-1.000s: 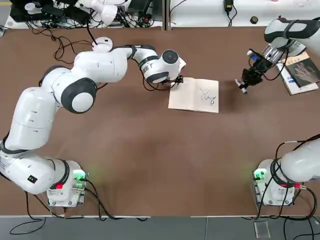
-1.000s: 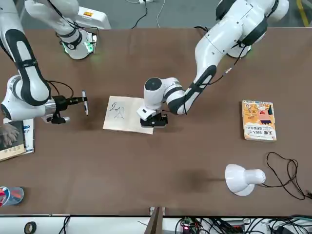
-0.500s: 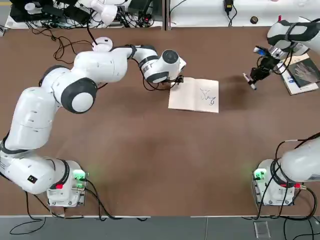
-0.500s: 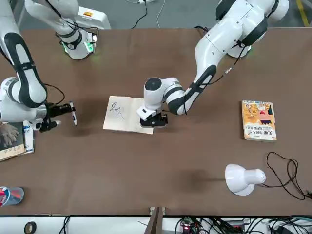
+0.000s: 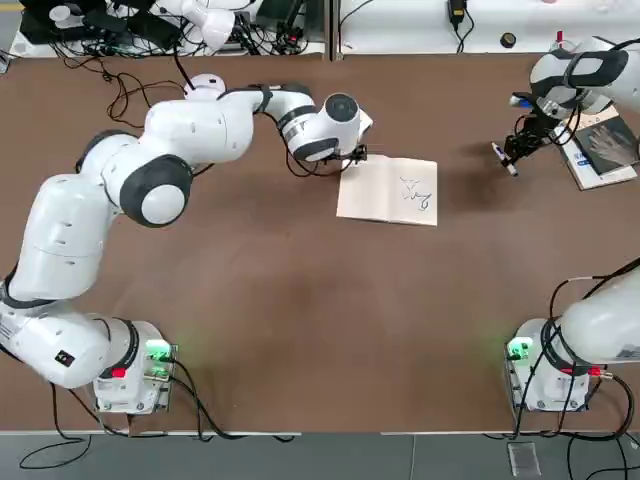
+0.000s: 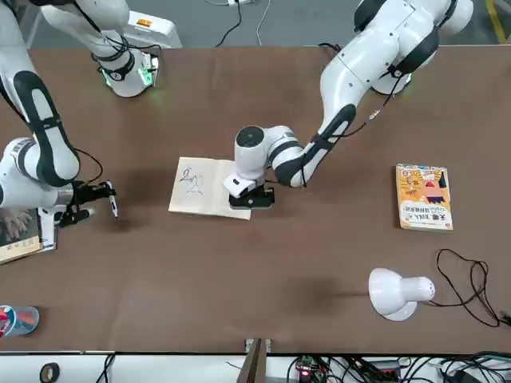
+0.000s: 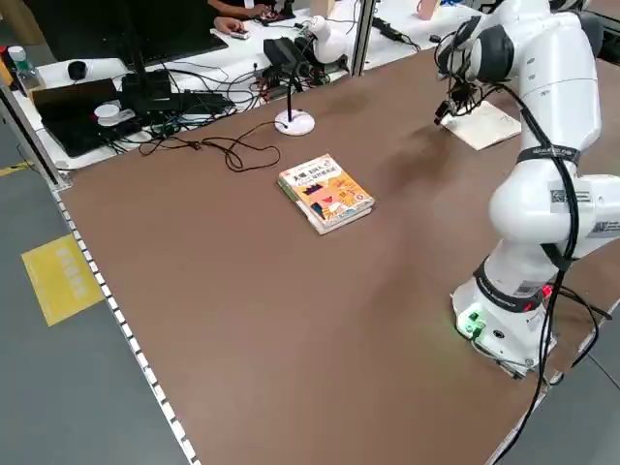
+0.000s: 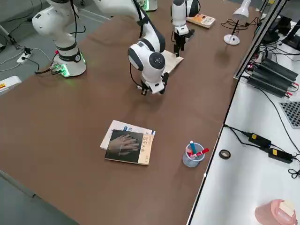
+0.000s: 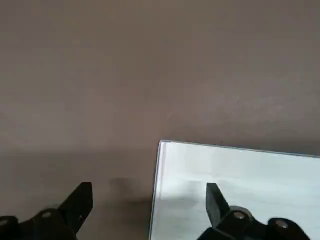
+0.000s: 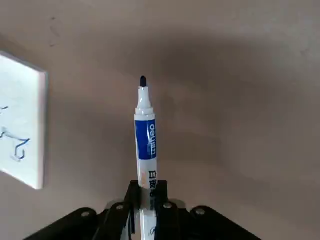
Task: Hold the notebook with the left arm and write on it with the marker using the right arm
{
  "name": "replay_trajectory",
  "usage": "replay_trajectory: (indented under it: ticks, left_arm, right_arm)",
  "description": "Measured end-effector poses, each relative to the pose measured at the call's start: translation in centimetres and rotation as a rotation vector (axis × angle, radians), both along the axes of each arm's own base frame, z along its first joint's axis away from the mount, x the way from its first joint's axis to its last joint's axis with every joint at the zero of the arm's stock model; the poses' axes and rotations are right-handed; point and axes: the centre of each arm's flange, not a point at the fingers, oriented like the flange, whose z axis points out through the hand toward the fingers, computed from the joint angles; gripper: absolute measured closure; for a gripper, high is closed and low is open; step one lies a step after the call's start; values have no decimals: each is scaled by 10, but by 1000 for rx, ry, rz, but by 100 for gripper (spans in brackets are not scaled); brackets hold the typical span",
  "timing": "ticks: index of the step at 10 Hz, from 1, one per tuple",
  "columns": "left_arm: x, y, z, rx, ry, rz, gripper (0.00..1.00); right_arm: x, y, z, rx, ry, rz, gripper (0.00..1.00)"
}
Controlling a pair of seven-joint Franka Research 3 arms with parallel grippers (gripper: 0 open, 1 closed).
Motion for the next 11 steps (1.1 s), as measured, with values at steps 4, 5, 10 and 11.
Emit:
replay_trajectory:
  ticks: [4, 5, 10, 11]
  left_arm:
    - [4, -2, 20, 5, -7, -12, 0]
    - [7, -1, 29, 1, -6, -13, 0]
    - [36, 19, 92, -31, -13, -32, 0]
    - [40, 24, 101, -27, -17, -35, 0]
  right_arm:
    - [1, -9, -7, -11, 5, -13, 82]
    - [1, -10, -7, -12, 5, -14, 82]
    - [2, -15, -7, -17, 1, -21, 78]
    - [2, -15, -7, -18, 0, -21, 70]
